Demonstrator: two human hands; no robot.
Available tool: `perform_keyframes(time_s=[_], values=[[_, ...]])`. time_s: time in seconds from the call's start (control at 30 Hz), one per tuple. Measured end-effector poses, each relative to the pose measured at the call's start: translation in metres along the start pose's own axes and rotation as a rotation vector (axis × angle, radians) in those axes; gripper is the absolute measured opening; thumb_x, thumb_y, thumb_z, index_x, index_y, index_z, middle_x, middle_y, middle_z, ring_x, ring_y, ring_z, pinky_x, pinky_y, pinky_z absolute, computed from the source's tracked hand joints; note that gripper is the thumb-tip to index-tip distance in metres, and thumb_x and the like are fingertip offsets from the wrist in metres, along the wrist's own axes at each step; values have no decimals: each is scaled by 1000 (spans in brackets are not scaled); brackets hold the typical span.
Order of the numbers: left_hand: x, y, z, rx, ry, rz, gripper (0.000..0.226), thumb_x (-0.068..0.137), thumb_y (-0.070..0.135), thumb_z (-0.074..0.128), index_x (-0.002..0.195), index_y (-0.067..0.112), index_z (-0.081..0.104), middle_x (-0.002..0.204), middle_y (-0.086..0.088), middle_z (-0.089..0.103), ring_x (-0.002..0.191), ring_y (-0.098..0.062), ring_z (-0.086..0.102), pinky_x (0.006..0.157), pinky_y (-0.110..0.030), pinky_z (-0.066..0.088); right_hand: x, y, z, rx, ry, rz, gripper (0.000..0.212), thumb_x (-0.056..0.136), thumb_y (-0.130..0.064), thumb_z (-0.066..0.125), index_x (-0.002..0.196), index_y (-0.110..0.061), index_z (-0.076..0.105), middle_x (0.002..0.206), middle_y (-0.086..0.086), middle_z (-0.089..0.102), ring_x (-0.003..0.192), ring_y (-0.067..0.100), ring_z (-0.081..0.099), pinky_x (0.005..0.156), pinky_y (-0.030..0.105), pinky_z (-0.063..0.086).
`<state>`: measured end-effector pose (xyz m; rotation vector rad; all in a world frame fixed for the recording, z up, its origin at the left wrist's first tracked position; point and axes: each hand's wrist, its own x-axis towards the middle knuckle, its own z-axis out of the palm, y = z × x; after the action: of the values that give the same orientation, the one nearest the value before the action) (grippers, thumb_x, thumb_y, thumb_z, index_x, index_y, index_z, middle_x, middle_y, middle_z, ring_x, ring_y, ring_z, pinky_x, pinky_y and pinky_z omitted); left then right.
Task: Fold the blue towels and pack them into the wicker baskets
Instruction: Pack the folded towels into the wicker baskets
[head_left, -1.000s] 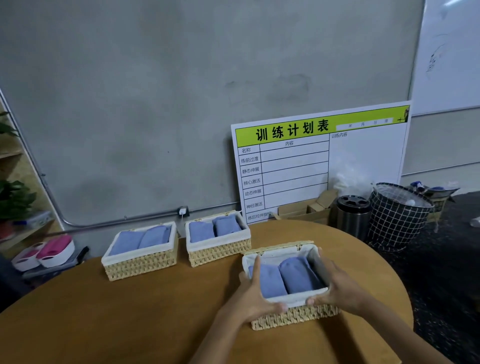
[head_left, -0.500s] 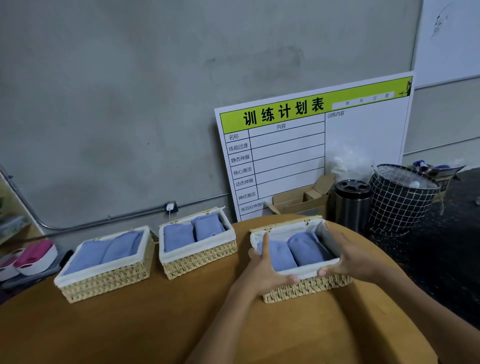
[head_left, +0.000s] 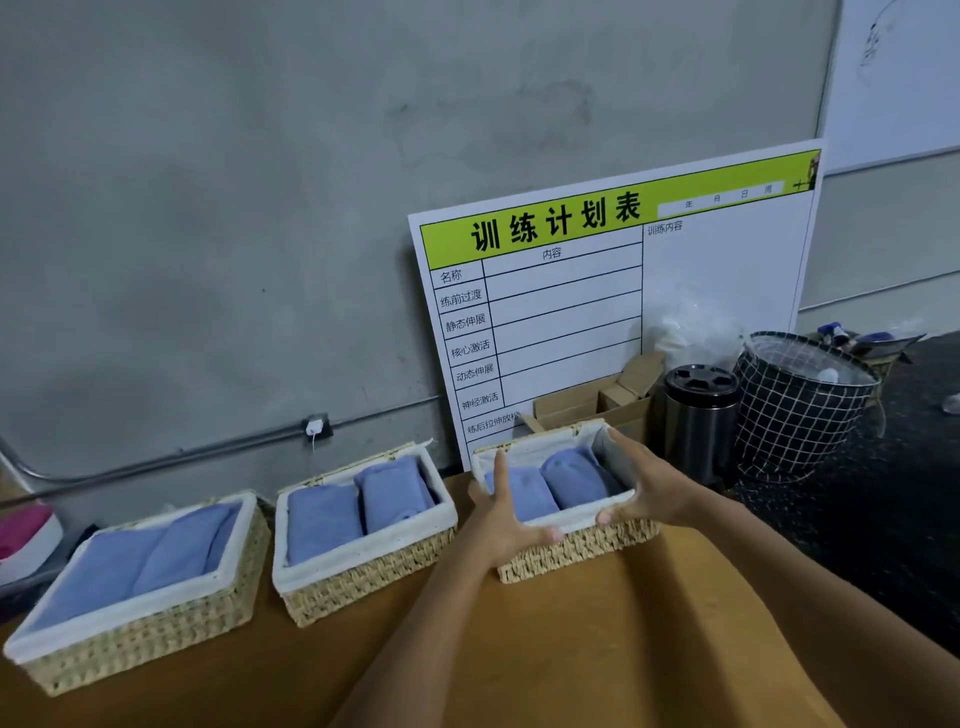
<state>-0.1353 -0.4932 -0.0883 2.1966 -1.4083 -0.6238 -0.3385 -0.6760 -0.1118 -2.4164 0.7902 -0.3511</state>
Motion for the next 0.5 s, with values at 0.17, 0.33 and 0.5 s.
perform_keyframes(time_s=[0.17, 0.33, 0.5], values=[[23, -9, -3, 65, 3, 23, 137, 76, 55, 80, 150, 34, -33, 160, -25, -28, 137, -37, 45, 101, -39, 48, 13, -5, 4, 20, 41, 59, 141, 46, -81, 82, 156, -32, 10, 159, -3, 25, 145, 23, 27, 117, 54, 31], [50, -12, -7, 210, -40, 3, 135, 77, 61, 76, 150, 28, -33, 154, -36, -29, 134, -45, 46, 101, -44, 49, 23, -23, 3, 20, 63, 129, 155, 39, -84, 79, 159, -24, -1, 164, 5, 13, 149, 27, 18, 120, 47, 23], [57, -8, -16, 356, -95, -26, 130, 81, 64, 69, 151, 22, -32, 152, -44, -24, 143, -52, 27, 108, -46, 42, 29, -28, 6, 40, 58, 142, 154, 39, -83, 79, 158, -24, 1, 163, 7, 16, 148, 27, 19, 118, 45, 23]])
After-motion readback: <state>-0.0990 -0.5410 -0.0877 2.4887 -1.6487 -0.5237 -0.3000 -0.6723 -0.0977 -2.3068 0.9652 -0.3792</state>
